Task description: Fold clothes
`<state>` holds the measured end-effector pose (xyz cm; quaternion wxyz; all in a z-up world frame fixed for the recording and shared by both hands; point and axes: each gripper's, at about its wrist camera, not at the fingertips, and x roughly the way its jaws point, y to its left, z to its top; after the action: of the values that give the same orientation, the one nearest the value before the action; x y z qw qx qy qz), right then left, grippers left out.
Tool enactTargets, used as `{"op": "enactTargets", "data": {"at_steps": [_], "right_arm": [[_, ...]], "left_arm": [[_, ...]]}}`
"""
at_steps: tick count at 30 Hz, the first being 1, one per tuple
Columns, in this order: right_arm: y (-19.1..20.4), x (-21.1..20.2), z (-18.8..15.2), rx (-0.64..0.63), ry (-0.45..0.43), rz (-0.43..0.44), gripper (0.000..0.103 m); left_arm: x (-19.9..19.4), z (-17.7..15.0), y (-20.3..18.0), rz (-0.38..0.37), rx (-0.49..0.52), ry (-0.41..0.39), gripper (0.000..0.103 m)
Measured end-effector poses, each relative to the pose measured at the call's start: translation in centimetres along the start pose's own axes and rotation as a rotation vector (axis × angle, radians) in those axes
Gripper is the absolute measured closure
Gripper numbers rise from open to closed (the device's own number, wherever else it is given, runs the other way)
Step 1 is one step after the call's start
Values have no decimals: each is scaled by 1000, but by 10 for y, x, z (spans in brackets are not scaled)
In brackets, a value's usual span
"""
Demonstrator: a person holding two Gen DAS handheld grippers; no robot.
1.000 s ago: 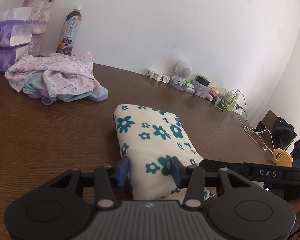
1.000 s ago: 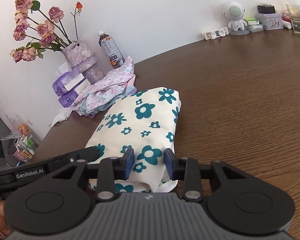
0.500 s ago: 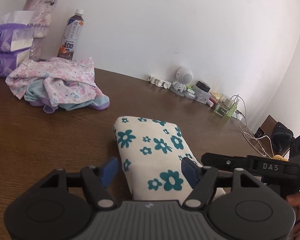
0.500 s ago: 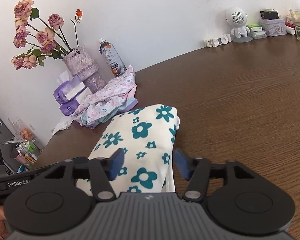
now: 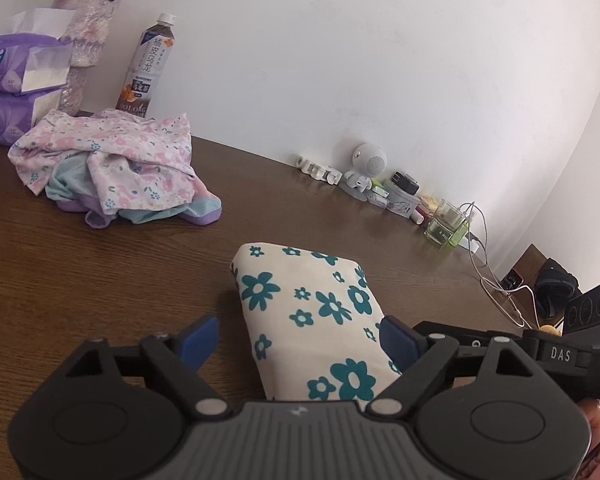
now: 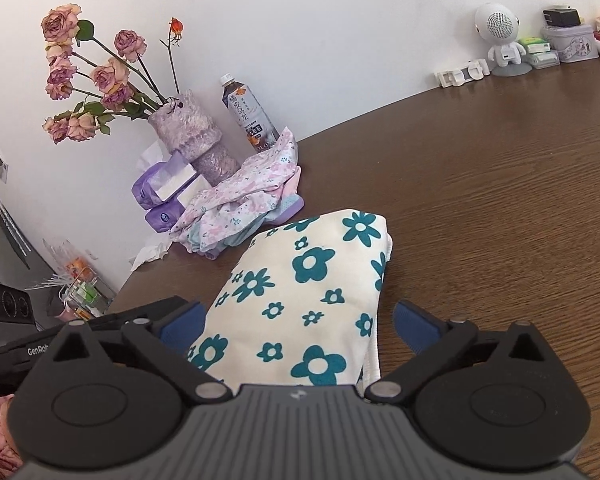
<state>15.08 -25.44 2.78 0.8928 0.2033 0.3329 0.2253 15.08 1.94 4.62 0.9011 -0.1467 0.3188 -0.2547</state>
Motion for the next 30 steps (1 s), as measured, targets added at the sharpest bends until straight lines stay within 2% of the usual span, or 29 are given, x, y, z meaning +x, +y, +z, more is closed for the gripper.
{"op": "enactTargets", "data": {"at_steps": [4, 6, 8, 9, 11, 12, 14, 16, 22, 24, 26, 28, 30], "right_arm": [[0, 10, 0, -5, 26, -66, 28], [-4, 12, -2, 6, 31, -60, 35], [-4, 12, -3, 7, 25, -66, 49], [-4, 11, -4, 6, 20, -72, 51], [-4, 11, -6, 1, 12, -83, 62], [-4, 11, -6, 0, 9, -86, 63], [-4, 11, -7, 1, 9, -86, 72], [-4, 13, -8, 0, 15, -81, 76], [1, 13, -10, -38, 6, -88, 81], [1, 12, -9, -43, 7, -85, 80], [-3, 6, -3, -26, -10, -79, 68], [-7, 1, 6, -11, -34, -89, 56], [-7, 1, 17, -18, -38, -106, 56]], "left_arm": [[7, 3, 0, -1, 12, 15, 18], [10, 1, 1, 18, 11, 28, 21], [14, -2, 3, 23, -5, 61, 45], [16, -4, 5, 17, -23, 74, 49], [16, -6, 7, 5, -58, 76, 55], [16, -7, 8, 3, -70, 76, 56], [14, -9, 7, 12, -74, 66, 66], [13, -11, 5, 19, -75, 58, 69], [12, -13, 3, 20, -63, 46, 69], [11, -9, 6, 16, -80, 47, 64], [8, -1, 10, 21, -90, 37, 52], [6, 11, 12, 40, -96, 16, 44], [11, 21, 11, 61, -95, 19, 44]]}}
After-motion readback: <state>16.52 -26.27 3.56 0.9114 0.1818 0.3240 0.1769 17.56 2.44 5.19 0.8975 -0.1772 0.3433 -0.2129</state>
